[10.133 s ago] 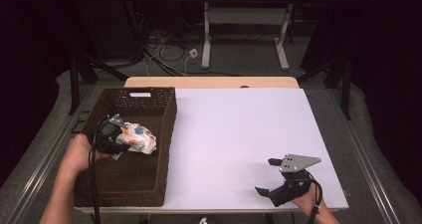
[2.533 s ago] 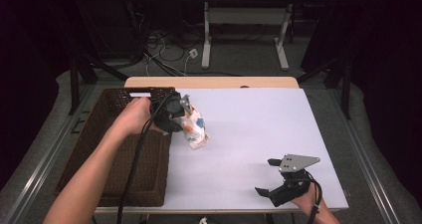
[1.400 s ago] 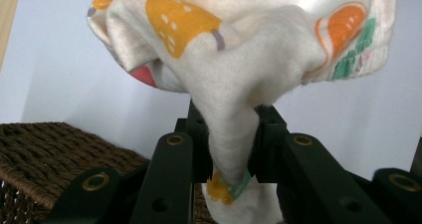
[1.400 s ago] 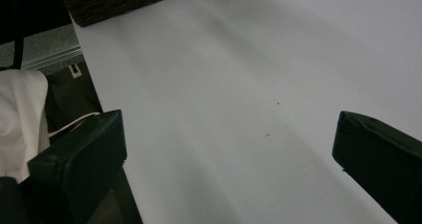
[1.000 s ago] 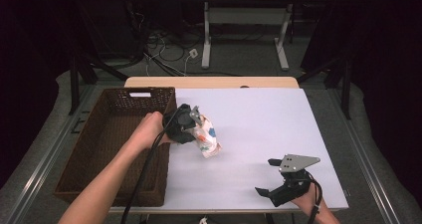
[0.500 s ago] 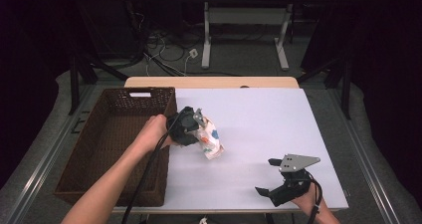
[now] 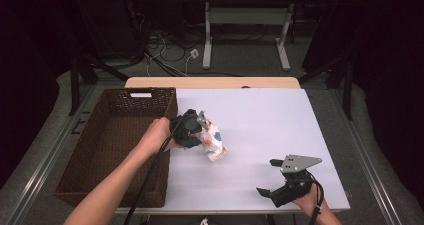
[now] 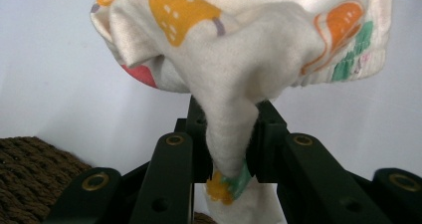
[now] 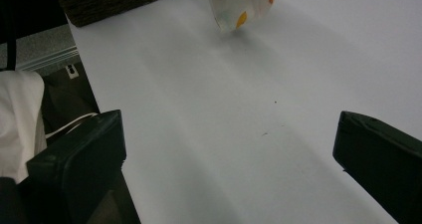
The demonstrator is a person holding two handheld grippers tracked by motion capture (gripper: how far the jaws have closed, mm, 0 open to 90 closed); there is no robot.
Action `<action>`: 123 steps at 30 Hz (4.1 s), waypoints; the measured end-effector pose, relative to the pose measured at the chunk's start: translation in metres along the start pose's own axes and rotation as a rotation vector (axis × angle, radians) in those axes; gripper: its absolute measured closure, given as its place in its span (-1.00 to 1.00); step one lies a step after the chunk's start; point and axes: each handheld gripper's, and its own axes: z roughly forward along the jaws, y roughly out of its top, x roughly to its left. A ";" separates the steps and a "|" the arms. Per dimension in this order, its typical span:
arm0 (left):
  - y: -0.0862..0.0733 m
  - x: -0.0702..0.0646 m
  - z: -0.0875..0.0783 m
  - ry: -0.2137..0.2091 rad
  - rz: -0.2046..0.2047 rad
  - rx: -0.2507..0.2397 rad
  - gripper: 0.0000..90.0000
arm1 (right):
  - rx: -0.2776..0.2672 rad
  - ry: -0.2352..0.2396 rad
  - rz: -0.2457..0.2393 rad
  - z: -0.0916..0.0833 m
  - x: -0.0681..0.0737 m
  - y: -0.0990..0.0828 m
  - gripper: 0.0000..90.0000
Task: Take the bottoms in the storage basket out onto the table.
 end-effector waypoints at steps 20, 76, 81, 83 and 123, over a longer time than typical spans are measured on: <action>0.003 0.002 0.017 -0.018 -0.030 0.055 0.70 | 0.004 0.006 0.001 0.001 0.000 0.000 -1.00; -0.038 -0.031 -0.011 -0.002 -0.195 -0.090 -0.91 | 0.009 0.015 -0.008 0.004 0.002 0.001 -1.00; -0.043 -0.034 -0.013 0.008 -0.198 -0.096 -0.91 | 0.013 0.016 -0.007 0.004 0.001 0.001 -1.00; -0.045 -0.035 -0.015 0.009 -0.209 -0.108 -0.92 | 0.009 0.015 -0.008 0.003 0.001 0.001 -1.00; -0.099 -0.060 -0.051 0.097 -0.319 -0.220 -1.00 | 0.012 0.020 -0.013 0.003 0.002 0.002 -1.00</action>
